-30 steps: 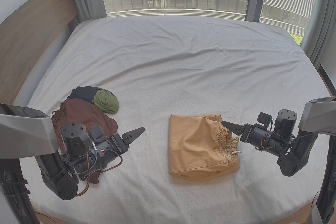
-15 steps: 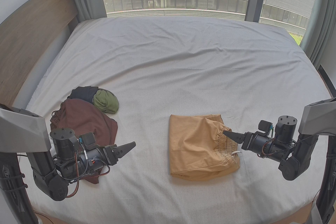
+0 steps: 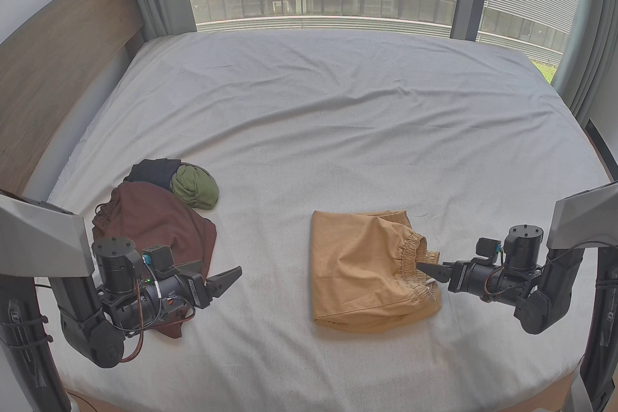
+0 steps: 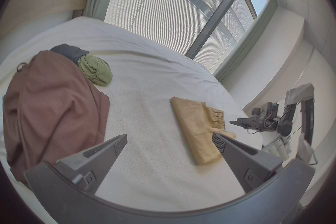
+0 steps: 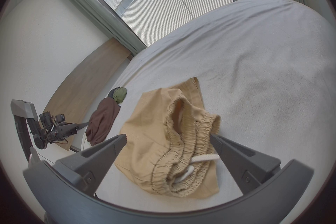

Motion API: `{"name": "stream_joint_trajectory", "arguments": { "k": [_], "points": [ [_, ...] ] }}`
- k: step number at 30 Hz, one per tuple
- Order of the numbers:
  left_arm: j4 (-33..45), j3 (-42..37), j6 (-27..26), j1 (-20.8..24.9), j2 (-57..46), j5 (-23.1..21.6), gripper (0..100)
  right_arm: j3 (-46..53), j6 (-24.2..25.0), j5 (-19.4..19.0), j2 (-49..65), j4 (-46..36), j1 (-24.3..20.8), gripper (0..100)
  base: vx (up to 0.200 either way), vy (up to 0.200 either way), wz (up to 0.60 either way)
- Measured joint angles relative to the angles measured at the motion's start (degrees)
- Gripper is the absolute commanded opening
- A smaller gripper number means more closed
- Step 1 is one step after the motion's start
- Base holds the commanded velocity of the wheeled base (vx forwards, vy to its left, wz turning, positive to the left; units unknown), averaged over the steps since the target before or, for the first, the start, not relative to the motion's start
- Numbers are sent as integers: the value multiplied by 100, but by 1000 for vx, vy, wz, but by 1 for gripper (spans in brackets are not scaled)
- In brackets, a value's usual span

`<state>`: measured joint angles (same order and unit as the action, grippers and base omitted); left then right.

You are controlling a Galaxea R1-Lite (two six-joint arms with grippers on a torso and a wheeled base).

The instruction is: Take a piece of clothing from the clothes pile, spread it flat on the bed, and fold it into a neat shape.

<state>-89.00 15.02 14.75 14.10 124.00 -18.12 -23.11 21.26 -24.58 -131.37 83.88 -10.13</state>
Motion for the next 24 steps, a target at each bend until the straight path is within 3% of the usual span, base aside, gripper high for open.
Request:
{"name": "stream_joint_trajectory", "arguments": {
  "k": [5, 17, 24],
  "points": [
    [2, 28, -499, -38, 69, 252, 100, 40, -13, 0, -107, -355, 22, 100, 0, 0, 0],
    [2, 52, -536, -44, 279, 301, 100, -83, 72, -7, -496, -669, 43, 100, 0, 0, 0],
    [2, 55, -536, -30, 350, 299, 100, -244, 707, -5, -675, -680, -157, 100, 0, 0, 0]
  ]
}}
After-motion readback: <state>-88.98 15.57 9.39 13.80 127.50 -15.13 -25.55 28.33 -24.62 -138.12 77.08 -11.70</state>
